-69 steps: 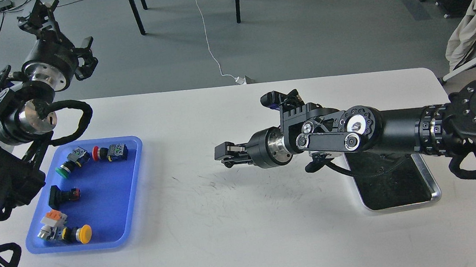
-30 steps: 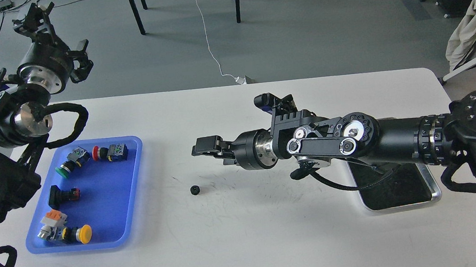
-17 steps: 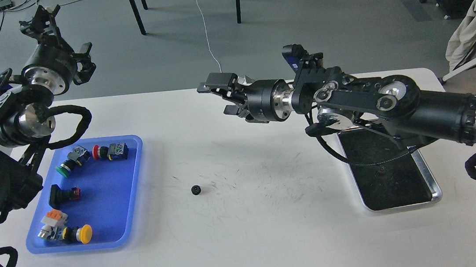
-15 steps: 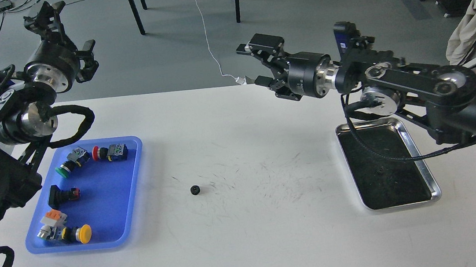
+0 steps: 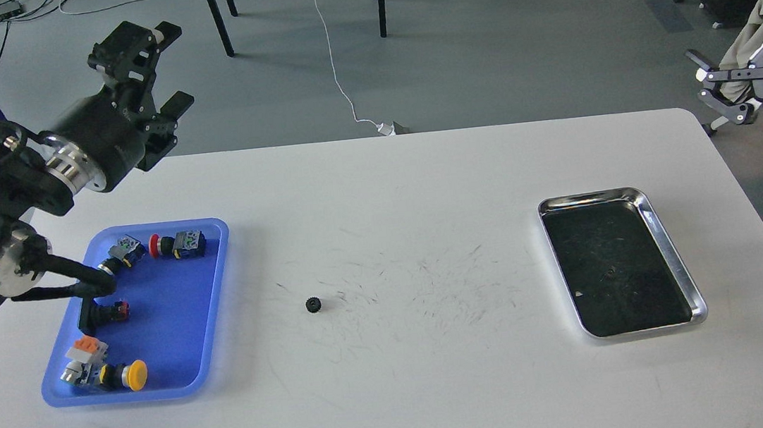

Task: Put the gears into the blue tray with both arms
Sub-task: 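Reach the left gripper to the black part on the table and grasp it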

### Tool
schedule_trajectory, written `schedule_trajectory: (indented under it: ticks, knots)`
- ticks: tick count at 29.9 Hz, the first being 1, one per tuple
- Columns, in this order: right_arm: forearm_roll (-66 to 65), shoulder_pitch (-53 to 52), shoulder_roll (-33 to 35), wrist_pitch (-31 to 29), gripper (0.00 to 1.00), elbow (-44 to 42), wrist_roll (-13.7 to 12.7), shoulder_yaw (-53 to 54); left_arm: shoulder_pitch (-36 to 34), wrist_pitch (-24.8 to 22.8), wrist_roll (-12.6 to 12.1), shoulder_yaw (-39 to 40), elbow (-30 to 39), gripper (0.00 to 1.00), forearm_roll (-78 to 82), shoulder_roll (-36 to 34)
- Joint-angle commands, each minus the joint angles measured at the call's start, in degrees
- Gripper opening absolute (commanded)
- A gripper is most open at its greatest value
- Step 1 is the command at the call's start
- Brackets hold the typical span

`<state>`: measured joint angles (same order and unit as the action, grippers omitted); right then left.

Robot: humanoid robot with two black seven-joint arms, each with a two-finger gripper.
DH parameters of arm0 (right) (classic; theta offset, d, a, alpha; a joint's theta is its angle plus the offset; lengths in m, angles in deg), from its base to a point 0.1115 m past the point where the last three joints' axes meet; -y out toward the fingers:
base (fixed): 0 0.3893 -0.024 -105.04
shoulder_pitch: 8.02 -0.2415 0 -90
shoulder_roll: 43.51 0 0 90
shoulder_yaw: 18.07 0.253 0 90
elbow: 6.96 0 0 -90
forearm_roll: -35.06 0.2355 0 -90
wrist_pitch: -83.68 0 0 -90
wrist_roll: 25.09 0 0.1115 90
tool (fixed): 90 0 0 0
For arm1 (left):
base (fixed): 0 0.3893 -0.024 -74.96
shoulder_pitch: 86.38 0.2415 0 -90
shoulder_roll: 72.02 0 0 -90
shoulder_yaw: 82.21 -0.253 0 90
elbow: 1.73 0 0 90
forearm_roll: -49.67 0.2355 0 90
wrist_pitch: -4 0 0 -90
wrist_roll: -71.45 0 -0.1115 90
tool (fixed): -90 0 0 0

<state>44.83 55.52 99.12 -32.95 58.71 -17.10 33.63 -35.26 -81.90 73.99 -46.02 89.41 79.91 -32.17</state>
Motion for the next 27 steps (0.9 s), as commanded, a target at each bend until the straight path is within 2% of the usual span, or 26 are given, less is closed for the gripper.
schedule_trajectory:
  ticks: [1,5,9,15,22,27]
  knots:
    - [7.7,5.0,0.9,-1.4,0.95,-5.5,0.2,2.5,0.8,0.0,0.0,-5.2,7.6,0.98,7.4,-7.1]
    - [12.4,5.8,-0.5,-1.4,0.95,-11.6,0.3,2.3,1.0,0.4,-0.1,-11.5,9.3,0.98,22.4,-9.4]
    - [12.9,6.1,-3.8,-1.4,0.95,-15.0,0.3,2.3,2.9,3.3,-0.2,-18.0,9.1,0.98,43.5,-8.8]
    - [12.8,6.5,-5.3,-1.4,0.95,-15.3,0.3,1.8,10.0,3.9,-0.2,-18.4,6.1,0.98,64.5,-3.7]
    - [12.8,6.6,-5.8,-1.4,0.96,-15.2,0.3,1.7,10.8,3.9,-0.2,-18.4,-4.1,0.97,78.7,5.2]
    - [12.6,6.6,-5.8,-1.4,0.96,-15.2,0.3,1.7,10.9,3.9,-0.3,-19.1,-7.4,0.96,84.3,9.2]
